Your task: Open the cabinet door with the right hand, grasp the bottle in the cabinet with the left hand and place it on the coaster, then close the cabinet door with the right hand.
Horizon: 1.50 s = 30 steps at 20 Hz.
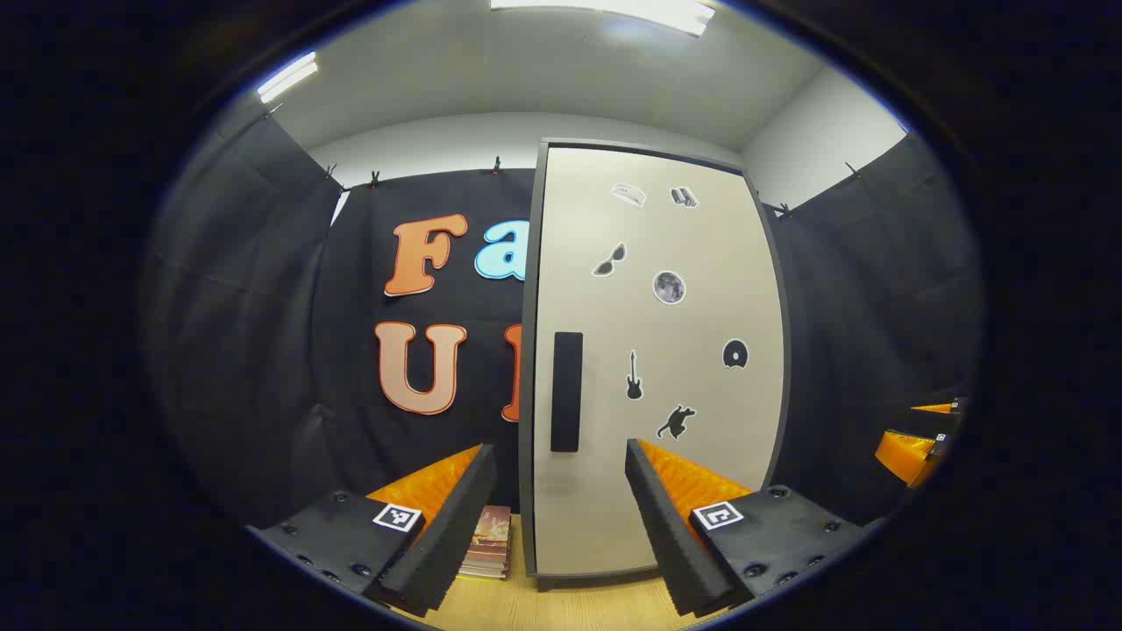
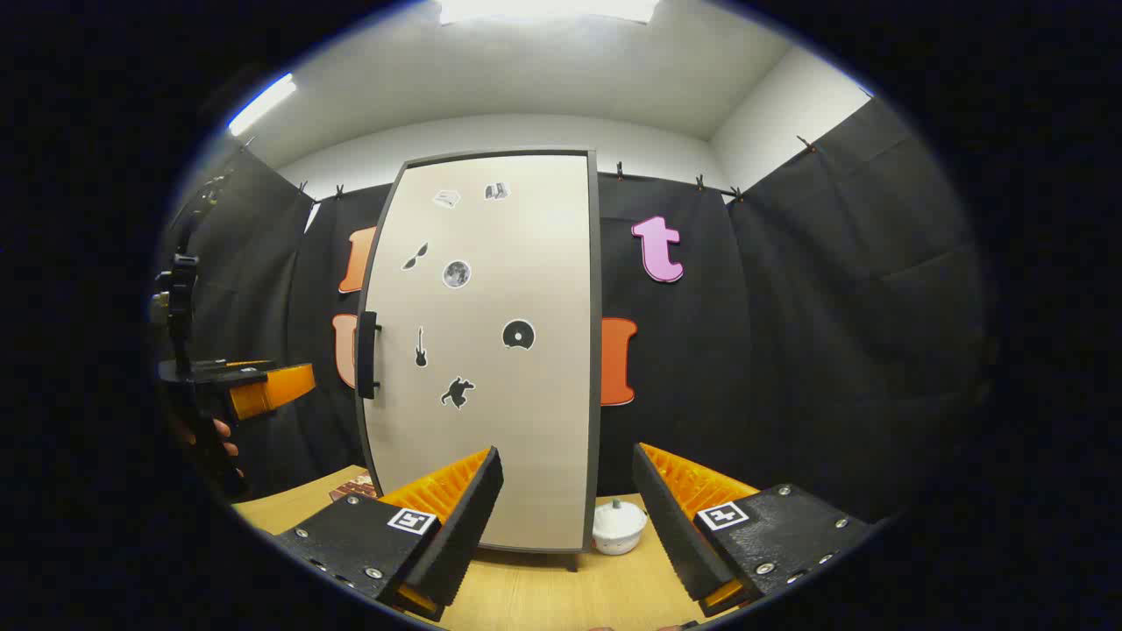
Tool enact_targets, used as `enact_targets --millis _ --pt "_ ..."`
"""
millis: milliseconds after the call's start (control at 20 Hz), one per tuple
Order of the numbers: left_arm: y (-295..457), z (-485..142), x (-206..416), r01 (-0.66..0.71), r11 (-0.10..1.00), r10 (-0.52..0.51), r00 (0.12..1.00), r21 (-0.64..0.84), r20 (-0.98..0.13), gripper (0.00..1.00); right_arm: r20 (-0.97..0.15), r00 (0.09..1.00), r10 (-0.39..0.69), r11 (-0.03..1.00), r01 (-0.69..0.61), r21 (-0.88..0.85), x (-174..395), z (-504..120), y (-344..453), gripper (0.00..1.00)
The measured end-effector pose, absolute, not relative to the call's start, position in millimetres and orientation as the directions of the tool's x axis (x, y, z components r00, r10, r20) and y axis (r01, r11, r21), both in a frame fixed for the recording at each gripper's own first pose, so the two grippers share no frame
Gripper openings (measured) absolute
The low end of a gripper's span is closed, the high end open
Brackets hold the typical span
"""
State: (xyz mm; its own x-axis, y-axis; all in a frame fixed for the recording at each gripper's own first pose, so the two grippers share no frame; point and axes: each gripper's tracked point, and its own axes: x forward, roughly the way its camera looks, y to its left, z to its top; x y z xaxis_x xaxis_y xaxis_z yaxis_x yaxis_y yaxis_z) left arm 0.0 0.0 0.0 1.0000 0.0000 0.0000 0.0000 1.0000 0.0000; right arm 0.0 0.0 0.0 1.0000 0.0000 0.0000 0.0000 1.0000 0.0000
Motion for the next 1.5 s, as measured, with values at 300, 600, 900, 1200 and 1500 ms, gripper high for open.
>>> enact_targets --millis 300,600,900,1200,1500 --pt "8.2 -1.5 -1.4 -0.030 1.000 0.030 1.000 -0.004 -0.001 0.97 0.031 0.998 0.052 0.998 -0.051 -0.035 1.4 14.7 9.5 0.92" --pt "10.8 4.6 -2.1 -0.039 0.999 0.039 0.999 0.002 0.019 0.94 0.045 0.999 0.027 1.000 -0.028 0.014 6.3 28.8 2.3 0.97" --pt "6.7 5.6 -2.0 -0.035 0.999 0.035 0.999 0.005 0.020 0.94 0.063 0.998 -0.030 0.999 0.031 -0.027 1.0 35.5 -16.8 0.92" --pt "6.7 17.1 -5.5 -0.037 0.999 0.037 0.998 0.010 0.043 0.93 0.058 0.997 -0.047 0.997 0.051 -0.057 7.4 38.8 -18.8 0.92" --pt "17.6 19.1 -10.3 -0.044 0.999 0.042 0.998 0.032 0.039 0.97 0.027 0.999 0.030 0.999 -0.029 -0.034 25.3 33.8 17.1 0.93"
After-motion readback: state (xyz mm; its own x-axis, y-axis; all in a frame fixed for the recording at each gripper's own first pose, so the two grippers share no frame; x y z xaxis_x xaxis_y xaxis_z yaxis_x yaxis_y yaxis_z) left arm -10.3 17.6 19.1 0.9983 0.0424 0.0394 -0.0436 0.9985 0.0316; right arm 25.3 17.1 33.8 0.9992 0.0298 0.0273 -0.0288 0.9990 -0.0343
